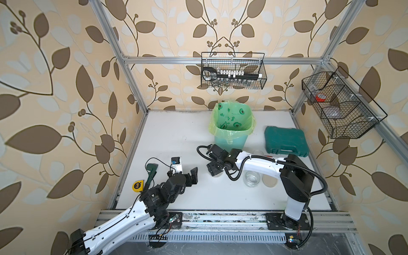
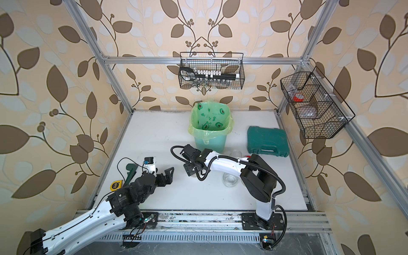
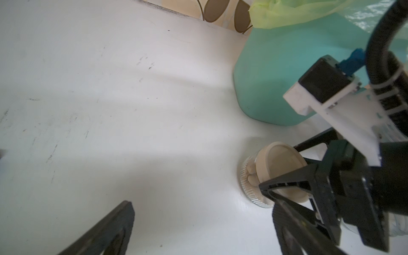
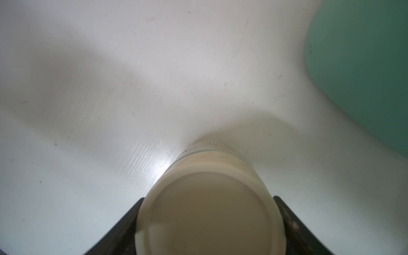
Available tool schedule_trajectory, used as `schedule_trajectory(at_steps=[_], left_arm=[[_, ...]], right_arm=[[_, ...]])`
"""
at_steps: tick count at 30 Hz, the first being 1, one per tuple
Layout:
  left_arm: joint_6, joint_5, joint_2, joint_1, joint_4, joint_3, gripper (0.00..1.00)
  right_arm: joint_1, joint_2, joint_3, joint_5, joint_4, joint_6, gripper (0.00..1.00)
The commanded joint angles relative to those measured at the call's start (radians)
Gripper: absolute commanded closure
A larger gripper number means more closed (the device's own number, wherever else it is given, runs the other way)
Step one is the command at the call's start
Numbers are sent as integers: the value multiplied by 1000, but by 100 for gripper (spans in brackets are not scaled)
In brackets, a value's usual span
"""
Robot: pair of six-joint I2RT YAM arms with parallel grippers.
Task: Empty moldy peanuts from jars
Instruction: Pick up the jar from the center of the board.
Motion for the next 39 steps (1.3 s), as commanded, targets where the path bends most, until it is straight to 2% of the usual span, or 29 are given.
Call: schedule_trajectory(at_steps=[1,6,12,17,21,24,27,33,39], left_arm=[[102,116,-14,0,123,4,1],[232,308,-3,-1,302,-35,1],[352,522,13,-3,508,-83,1],[419,671,157,-3,565,-6,1],[445,789,283,-5,632,56,1],[473,810,320,-5,631,90,1],[505,789,314,-4,607,105,1],[528,806,345,-4,558,147,1],[526,820,388,-4,538,181,1]], right_arm=[[-2,-73,-21,-20,-37,-8,57],[-60,-192,-54,-137,-43,-44,61],[-188,-364,-69,-329,-95,-114,64],[-282,-455,-7,-461,-197,-176,69],[-292,-468,49,-539,-271,-205,72],[-292,-475,57,-618,-285,-210,72],[-293,-486,47,-670,-282,-210,78],[-277,-490,58,-716,-299,-215,82],[-196,-466,115,-721,-338,-226,85]])
